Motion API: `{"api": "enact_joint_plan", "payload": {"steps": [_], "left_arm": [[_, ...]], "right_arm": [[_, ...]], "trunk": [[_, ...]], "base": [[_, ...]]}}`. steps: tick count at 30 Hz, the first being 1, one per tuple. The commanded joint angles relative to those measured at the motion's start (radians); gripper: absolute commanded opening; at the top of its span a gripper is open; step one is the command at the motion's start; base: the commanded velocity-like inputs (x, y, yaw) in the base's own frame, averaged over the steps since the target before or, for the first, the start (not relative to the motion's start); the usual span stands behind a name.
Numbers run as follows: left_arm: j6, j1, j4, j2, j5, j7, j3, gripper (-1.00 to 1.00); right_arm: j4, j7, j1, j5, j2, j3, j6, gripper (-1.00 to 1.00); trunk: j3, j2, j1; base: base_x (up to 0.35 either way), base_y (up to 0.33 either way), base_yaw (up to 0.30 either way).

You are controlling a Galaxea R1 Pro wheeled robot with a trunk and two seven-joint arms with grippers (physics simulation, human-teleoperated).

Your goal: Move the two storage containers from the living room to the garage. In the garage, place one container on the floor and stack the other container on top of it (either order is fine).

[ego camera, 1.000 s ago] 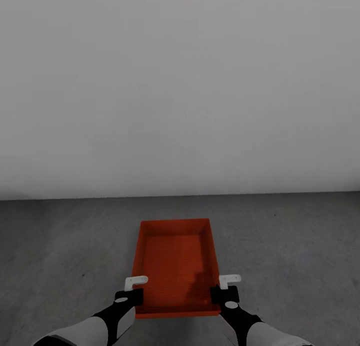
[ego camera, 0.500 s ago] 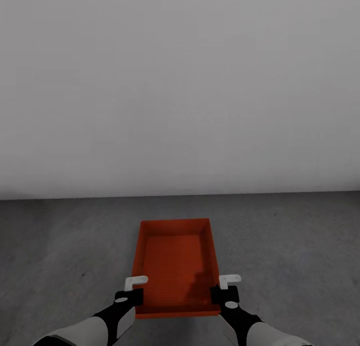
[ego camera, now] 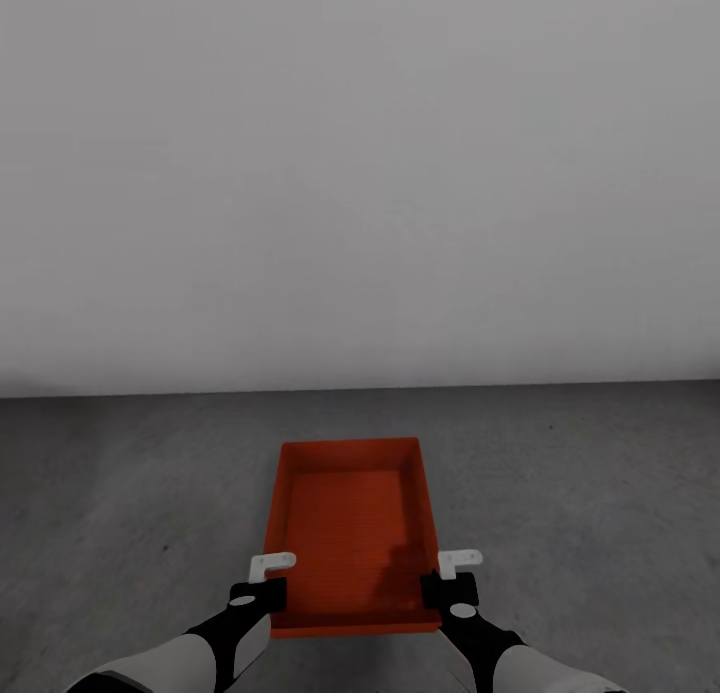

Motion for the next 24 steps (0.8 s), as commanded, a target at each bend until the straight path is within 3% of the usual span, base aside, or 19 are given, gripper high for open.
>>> {"api": "enact_joint_plan", "payload": {"steps": [1,8,24], "left_arm": [[-0.058,0.000,-0.002,0.003,-0.002,0.023,0.025,-1.00],[-0.058,0.000,-0.002,0.003,-0.002,0.023,0.025,-1.00],[-0.058,0.000,-0.001,0.004,-0.002,0.023,0.024,-1.00]], "right_arm": [[0.002,0.018,-0.001,-0.052,0.001,-0.067,0.001,-1.00],[0.002,0.018,-0.001,-0.053,0.001,-0.067,0.001,-1.00],[0.002,0.018,-0.001,-0.052,0.001,-0.067,0.001,-1.00]], "trunk": [[-0.001,0.000,0.000],[-0.001,0.000,0.000],[-0.051,-0.112,0.061]], "base": [[0.000,0.000,0.000],[0.000,0.000,0.000],[0.000,0.000,0.000]]}}
